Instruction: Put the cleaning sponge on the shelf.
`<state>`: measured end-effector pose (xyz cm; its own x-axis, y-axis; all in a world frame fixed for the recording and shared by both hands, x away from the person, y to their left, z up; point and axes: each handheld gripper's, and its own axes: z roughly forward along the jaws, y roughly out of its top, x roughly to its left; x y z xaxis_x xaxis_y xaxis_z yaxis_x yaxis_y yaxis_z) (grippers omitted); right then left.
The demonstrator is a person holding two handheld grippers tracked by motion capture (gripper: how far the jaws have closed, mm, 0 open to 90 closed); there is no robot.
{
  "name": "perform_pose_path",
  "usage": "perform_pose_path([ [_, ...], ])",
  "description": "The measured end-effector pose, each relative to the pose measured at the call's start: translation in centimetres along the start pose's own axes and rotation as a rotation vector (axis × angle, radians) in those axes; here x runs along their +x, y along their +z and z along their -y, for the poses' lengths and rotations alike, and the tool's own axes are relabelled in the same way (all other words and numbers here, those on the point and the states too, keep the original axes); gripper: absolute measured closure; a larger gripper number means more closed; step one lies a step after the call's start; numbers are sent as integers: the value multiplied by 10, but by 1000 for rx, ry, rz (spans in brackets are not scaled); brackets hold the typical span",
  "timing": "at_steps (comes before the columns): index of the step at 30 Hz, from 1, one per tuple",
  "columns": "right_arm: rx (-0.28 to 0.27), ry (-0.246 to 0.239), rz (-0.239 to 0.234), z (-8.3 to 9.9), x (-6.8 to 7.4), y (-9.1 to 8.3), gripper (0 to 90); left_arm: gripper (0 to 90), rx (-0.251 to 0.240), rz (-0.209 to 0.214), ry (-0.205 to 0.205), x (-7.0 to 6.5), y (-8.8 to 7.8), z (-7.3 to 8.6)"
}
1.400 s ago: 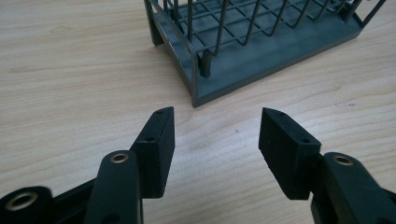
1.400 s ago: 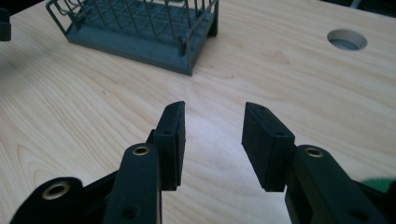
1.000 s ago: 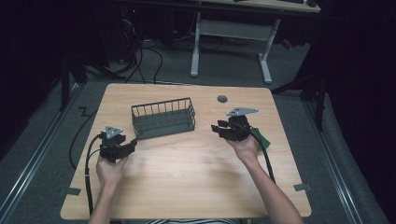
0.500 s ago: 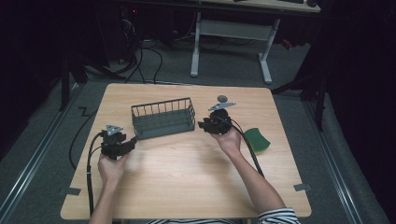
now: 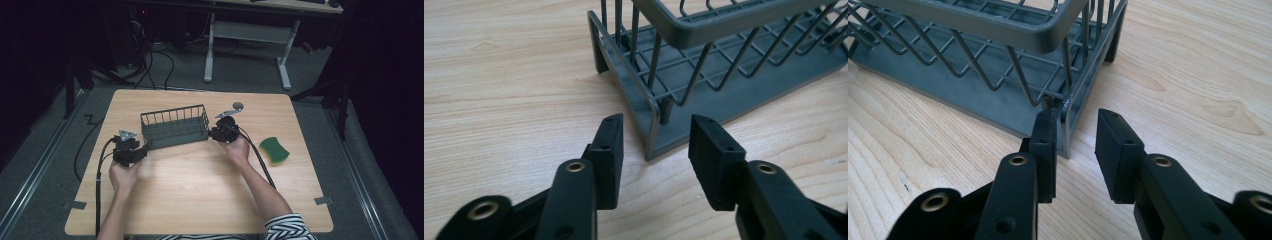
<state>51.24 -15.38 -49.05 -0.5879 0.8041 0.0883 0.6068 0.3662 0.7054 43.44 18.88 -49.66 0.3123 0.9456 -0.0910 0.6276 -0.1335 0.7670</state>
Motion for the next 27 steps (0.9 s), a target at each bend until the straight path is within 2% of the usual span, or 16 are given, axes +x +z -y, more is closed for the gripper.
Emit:
perform_pose_path([
  [11,15,-5,-10,-3,3,12,779,673,10,-4,-14,4,6,1],
  [21,33,-41,-1,-6,6,13,857,723,0,-5,-13,4,12,2],
  [27,40,-42,-1,-6,6,13,861,752,-9,-6,-10,4,13,2],
])
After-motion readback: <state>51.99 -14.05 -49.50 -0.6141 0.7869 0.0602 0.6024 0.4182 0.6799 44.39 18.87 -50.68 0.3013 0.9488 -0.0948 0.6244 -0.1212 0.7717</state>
